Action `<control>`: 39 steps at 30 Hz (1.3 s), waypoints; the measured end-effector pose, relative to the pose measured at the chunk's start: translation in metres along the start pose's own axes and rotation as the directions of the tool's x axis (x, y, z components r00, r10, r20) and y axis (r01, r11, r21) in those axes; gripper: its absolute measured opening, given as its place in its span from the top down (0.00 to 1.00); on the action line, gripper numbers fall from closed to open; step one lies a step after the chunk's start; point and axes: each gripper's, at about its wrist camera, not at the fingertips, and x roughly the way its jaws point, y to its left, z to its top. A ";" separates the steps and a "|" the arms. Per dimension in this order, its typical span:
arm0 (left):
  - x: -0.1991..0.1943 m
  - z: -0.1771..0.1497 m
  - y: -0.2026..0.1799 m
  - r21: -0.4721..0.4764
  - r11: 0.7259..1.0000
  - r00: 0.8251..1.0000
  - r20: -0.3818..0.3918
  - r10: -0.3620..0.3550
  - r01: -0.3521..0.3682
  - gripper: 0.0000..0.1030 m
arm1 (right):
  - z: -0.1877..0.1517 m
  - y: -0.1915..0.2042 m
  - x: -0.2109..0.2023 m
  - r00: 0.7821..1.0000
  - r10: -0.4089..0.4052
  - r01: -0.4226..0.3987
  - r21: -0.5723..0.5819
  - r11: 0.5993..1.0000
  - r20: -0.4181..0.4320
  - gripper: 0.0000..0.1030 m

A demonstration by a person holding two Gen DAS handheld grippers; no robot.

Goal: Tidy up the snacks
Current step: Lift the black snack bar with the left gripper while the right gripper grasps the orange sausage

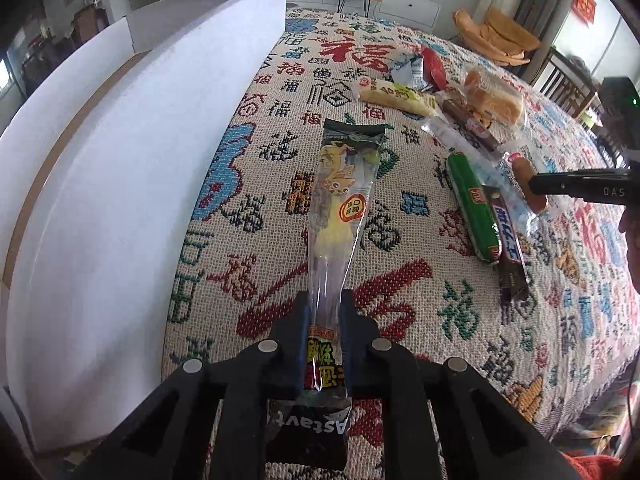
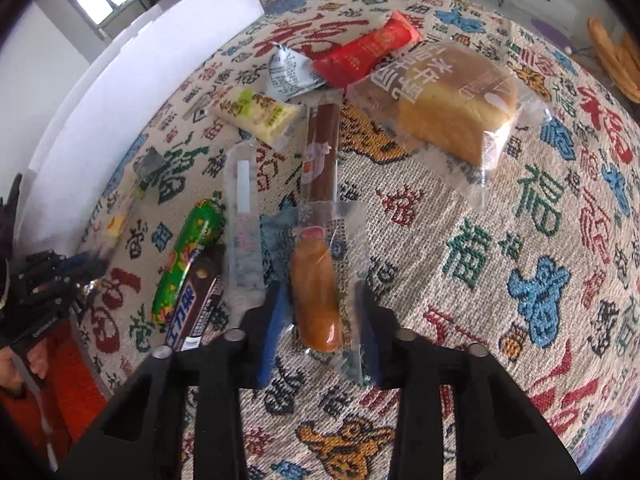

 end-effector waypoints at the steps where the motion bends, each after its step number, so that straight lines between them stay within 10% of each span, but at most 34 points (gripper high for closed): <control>1: -0.007 -0.004 0.001 -0.016 1.000 1.000 0.016 -0.016 0.016 0.87 | -0.004 -0.002 -0.008 1.000 0.005 -0.005 0.016 1.000 0.010 0.80; 5: -0.031 -0.016 0.001 -0.061 0.995 0.994 0.076 -0.076 0.081 0.87 | -0.019 -0.003 -0.031 0.999 0.011 -0.012 0.025 1.000 0.036 0.96; 11: -0.065 -0.023 0.005 -0.114 0.982 0.979 0.158 -0.131 0.150 0.87 | -0.023 0.010 -0.066 0.997 0.020 -0.019 -0.014 1.000 0.072 0.95; 15: -0.075 -0.038 0.010 -0.140 0.978 0.976 0.174 -0.132 0.158 0.87 | -0.017 -0.003 -0.056 0.999 -0.022 0.020 0.033 0.999 0.049 0.69; 22: -0.081 -0.053 0.005 -0.154 0.974 0.971 0.195 -0.136 0.167 0.87 | 0.001 0.000 -0.015 0.995 -0.101 0.100 0.024 0.995 0.026 0.68; 24: -0.079 -0.054 0.003 -0.151 0.974 0.972 0.193 -0.137 0.167 0.87 | 0.006 0.003 0.003 0.995 -0.105 0.105 0.015 0.994 0.000 0.39; 28: -0.078 -0.059 -0.001 -0.144 0.976 0.973 0.188 -0.133 0.162 0.87 | 0.004 0.022 0.017 0.983 -0.185 0.186 -0.095 0.978 0.011 0.32; 31: -0.077 -0.062 -0.001 -0.145 0.976 0.973 0.188 -0.132 0.161 0.87 | 0.001 0.014 0.010 0.982 -0.187 0.188 -0.069 0.980 0.009 0.58; 39: -0.093 -0.060 0.009 -0.183 0.950 0.949 0.239 -0.206 0.253 0.87 | -0.010 -0.017 -0.045 0.993 -0.042 0.029 0.118 0.993 0.106 0.70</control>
